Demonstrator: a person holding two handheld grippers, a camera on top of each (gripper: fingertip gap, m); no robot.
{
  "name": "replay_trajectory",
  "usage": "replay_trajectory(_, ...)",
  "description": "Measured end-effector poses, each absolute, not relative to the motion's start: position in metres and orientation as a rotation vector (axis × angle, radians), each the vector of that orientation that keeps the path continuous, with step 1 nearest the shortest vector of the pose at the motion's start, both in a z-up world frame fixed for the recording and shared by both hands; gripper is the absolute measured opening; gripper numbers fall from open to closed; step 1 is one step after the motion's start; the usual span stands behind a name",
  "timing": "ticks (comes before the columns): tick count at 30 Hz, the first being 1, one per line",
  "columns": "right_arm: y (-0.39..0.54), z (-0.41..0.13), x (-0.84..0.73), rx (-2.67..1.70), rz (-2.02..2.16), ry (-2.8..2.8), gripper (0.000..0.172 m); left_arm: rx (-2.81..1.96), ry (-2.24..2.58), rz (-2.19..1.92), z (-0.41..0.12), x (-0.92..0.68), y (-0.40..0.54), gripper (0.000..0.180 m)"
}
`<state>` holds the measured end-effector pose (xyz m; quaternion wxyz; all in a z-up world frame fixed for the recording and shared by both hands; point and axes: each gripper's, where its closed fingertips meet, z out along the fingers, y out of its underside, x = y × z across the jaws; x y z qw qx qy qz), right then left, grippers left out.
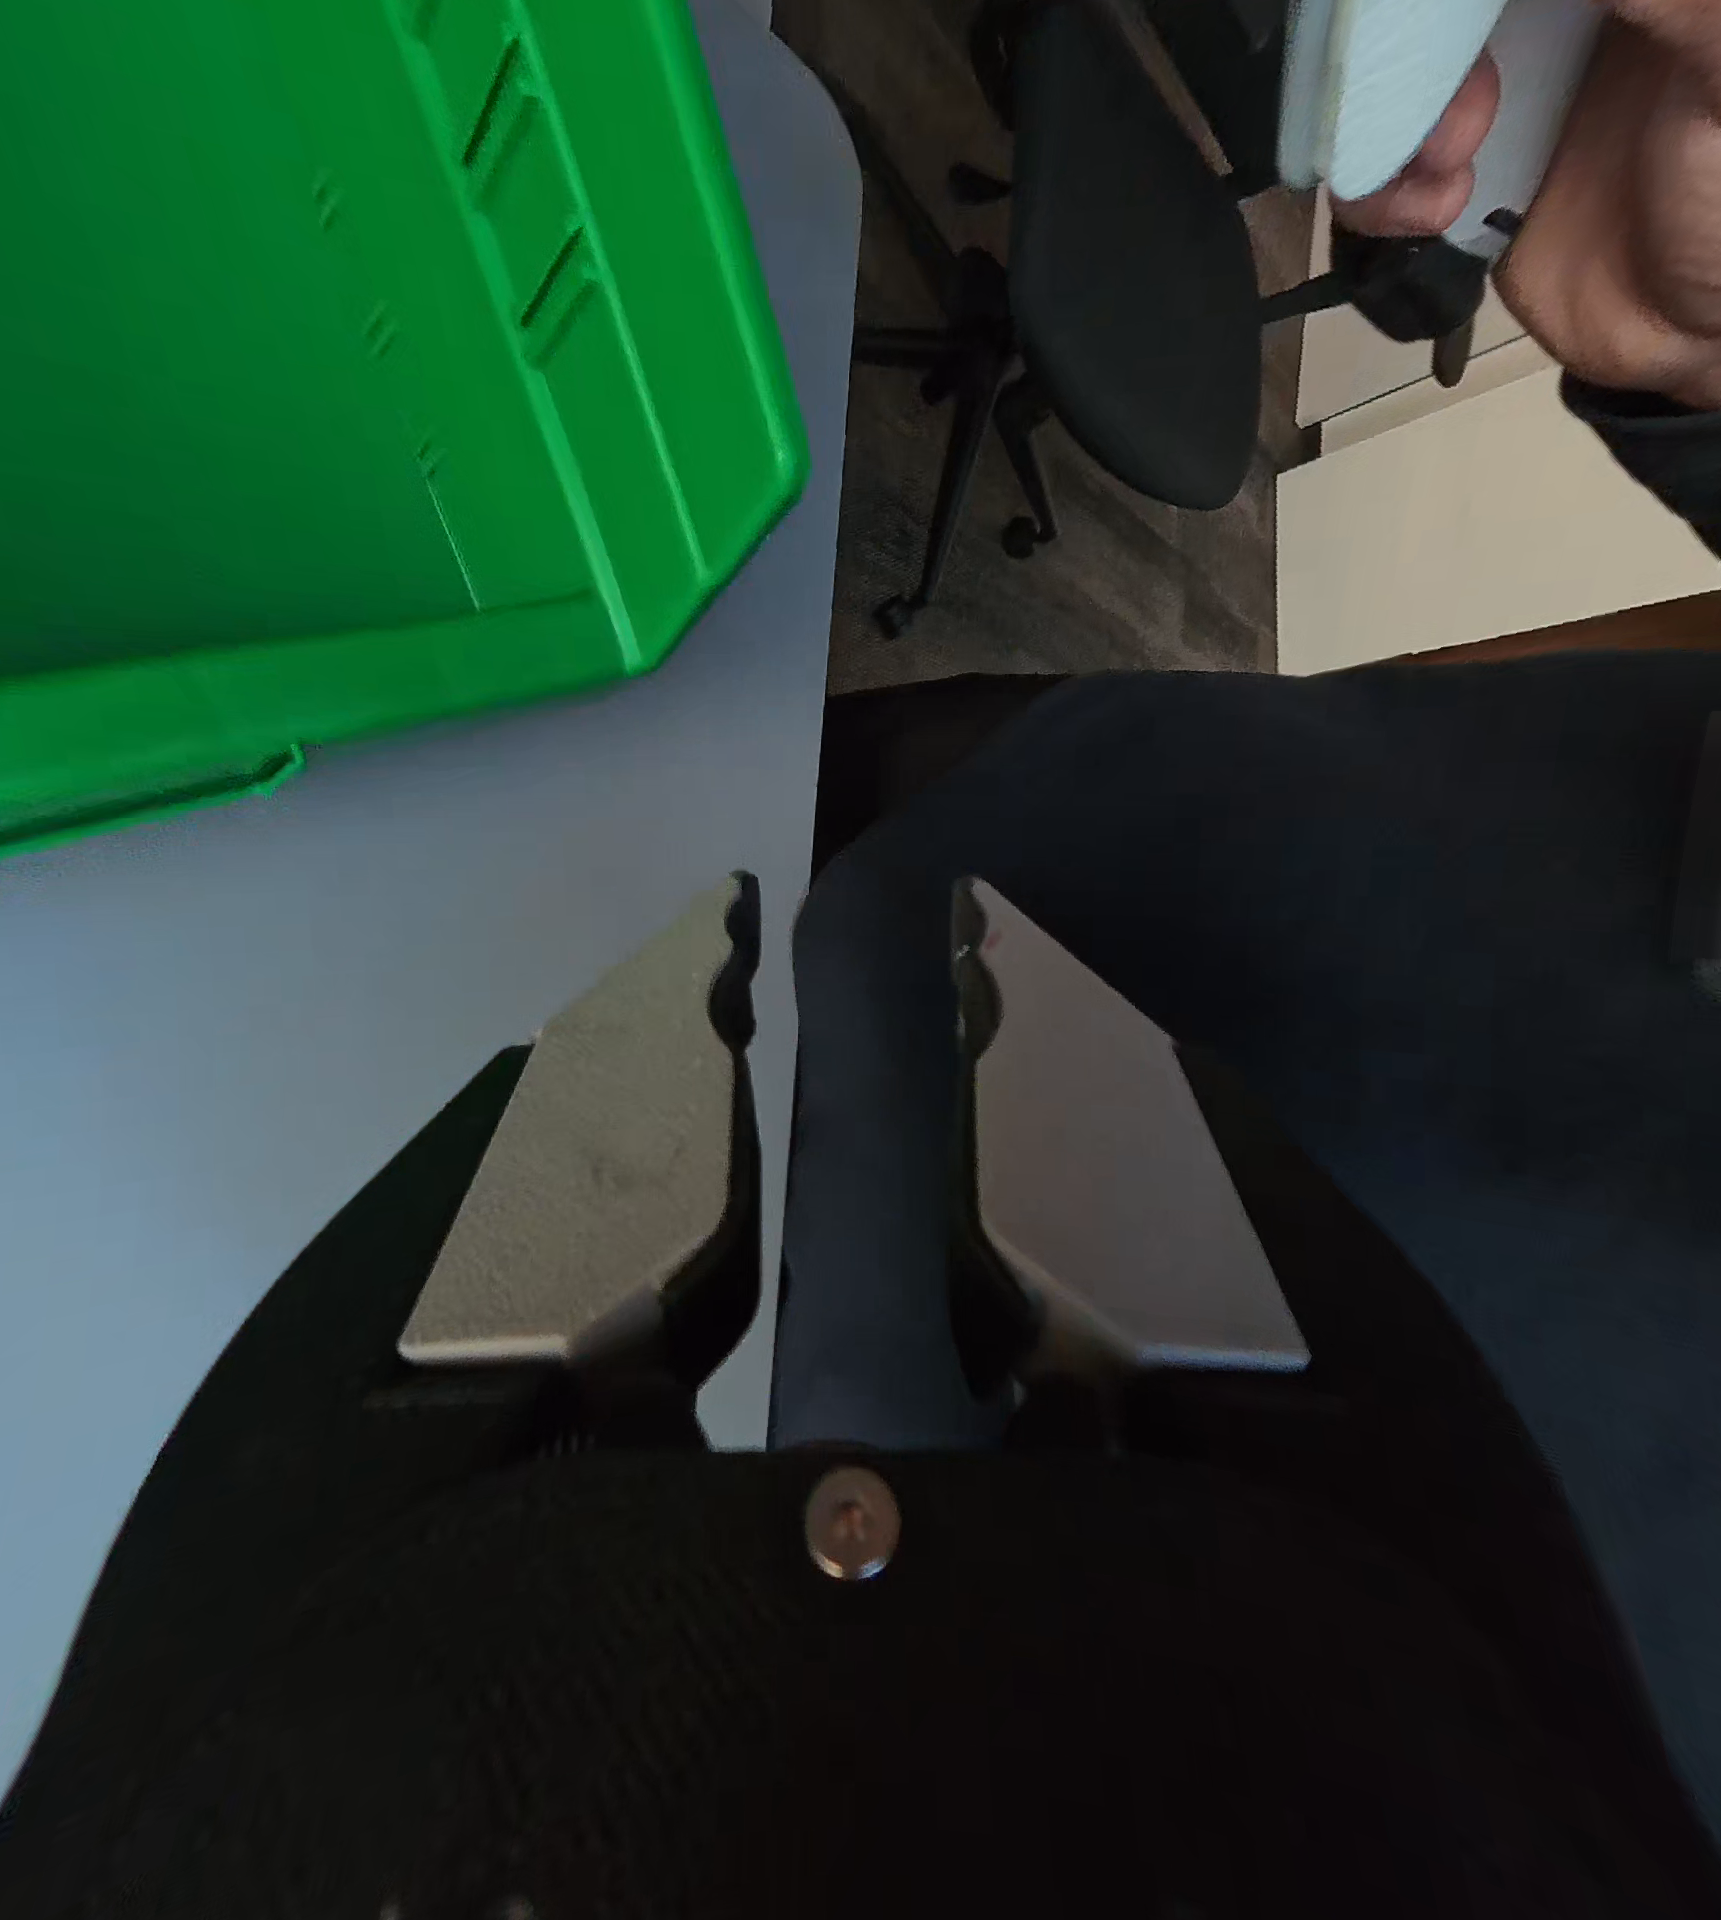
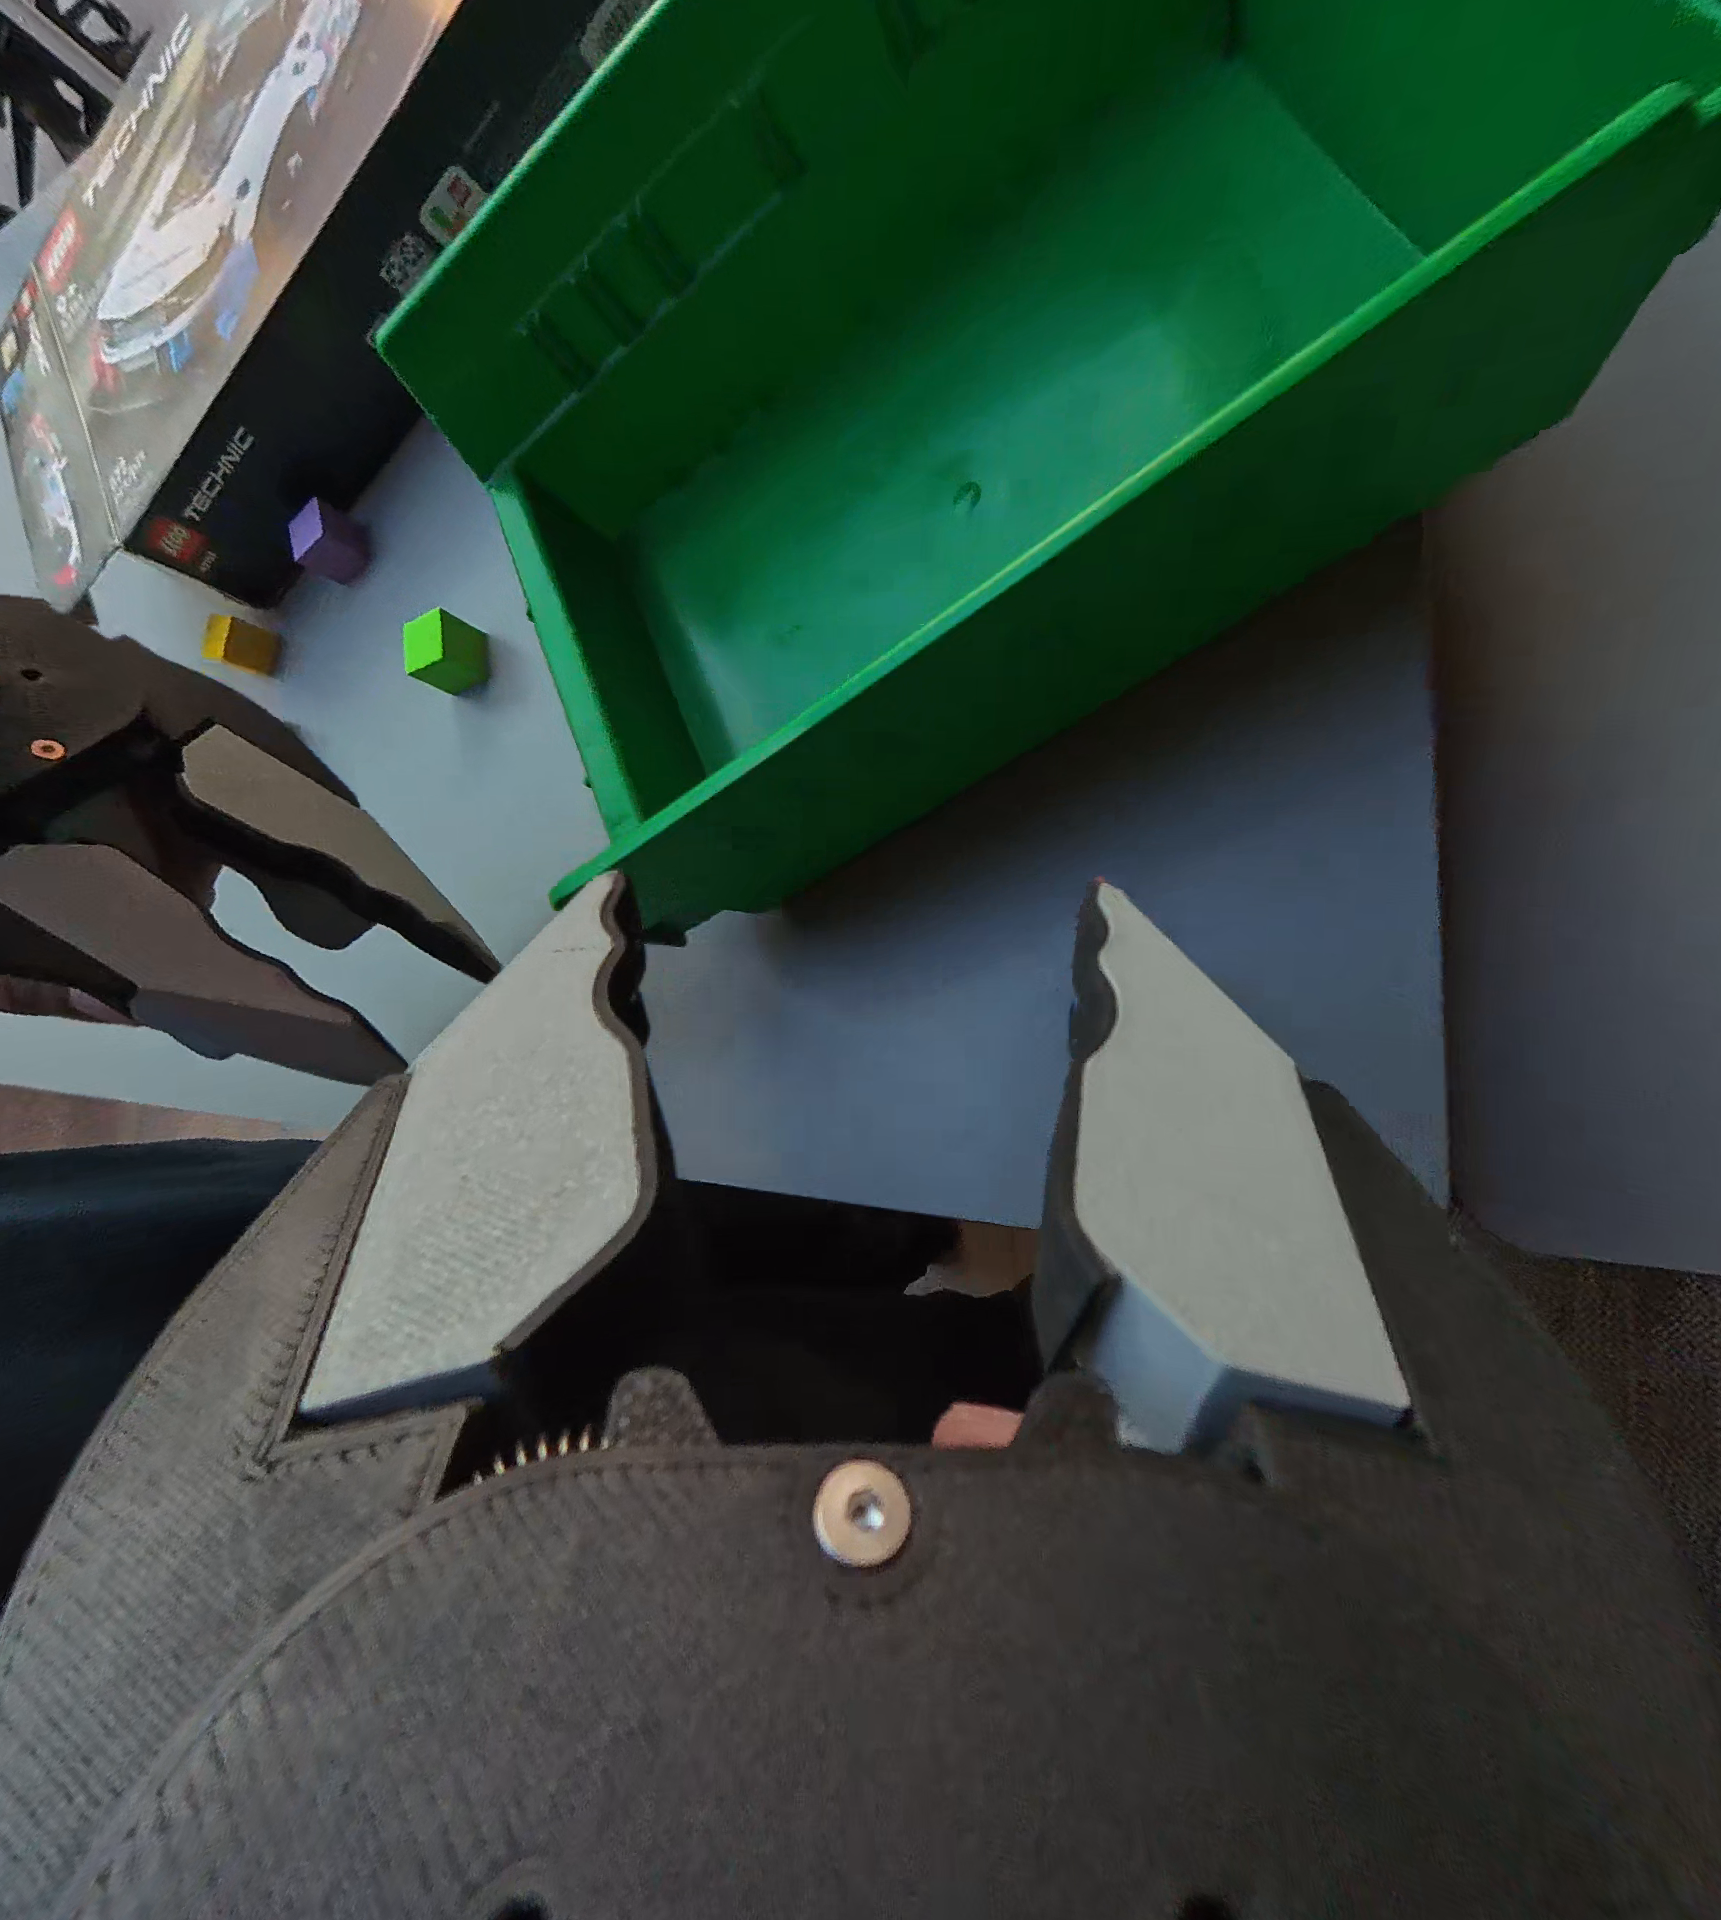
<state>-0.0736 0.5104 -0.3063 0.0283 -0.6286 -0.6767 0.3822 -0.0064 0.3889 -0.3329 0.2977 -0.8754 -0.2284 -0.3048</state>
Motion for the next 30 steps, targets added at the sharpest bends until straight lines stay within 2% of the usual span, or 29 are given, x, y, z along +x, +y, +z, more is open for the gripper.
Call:
replay_trajectory(4, 0.485, -0.311, -0.084, -1.951, 1.133, -2.133, 0.084, -2.318, -0.653, -0.751, -0.339, -0.005, 0.368, 0.024)
replay_trajectory(11, 0.464, -0.335, -0.092, -2.091, 0.998, -2.257, 0.088, -2.269, -0.777, -0.707, -0.349, -0.006, 0.316, 0.024)
replay_trajectory(13, 0.468, -0.341, -0.094, -2.103, 0.915, -2.296, 0.076, -2.232, -0.821, -0.701, -0.351, -0.007, 0.302, 0.024)
replay_trajectory(15, 0.475, -0.348, -0.092, -2.074, 0.796, -2.384, 0.052, -2.191, -0.870, -0.691, -0.353, -0.008, 0.288, 0.024)
replay_trajectory(18, 0.489, -0.352, -0.085, -2.053, 0.666, -2.501, 0.058, -2.136, -0.960, -0.672, -0.357, -0.007, 0.266, 0.024)
replay_trajectory(24, 0.525, -0.336, -0.101, -1.979, 0.582, -2.573, 0.020, -1.989, -1.215, -0.549, -0.359, -0.020, 0.214, 0.024)
replay_trajectory(26, 0.546, -0.326, -0.131, -1.858, 0.527, -2.508, 0.016, -1.914, -1.321, -0.513, -0.357, -0.029, 0.200, 0.023)
replay_trajectory(30, 0.542, -0.314, -0.180, -1.743, 0.676, -2.573, 0.018, -1.871, -1.448, -0.429, -0.349, -0.035, 0.186, 0.023)
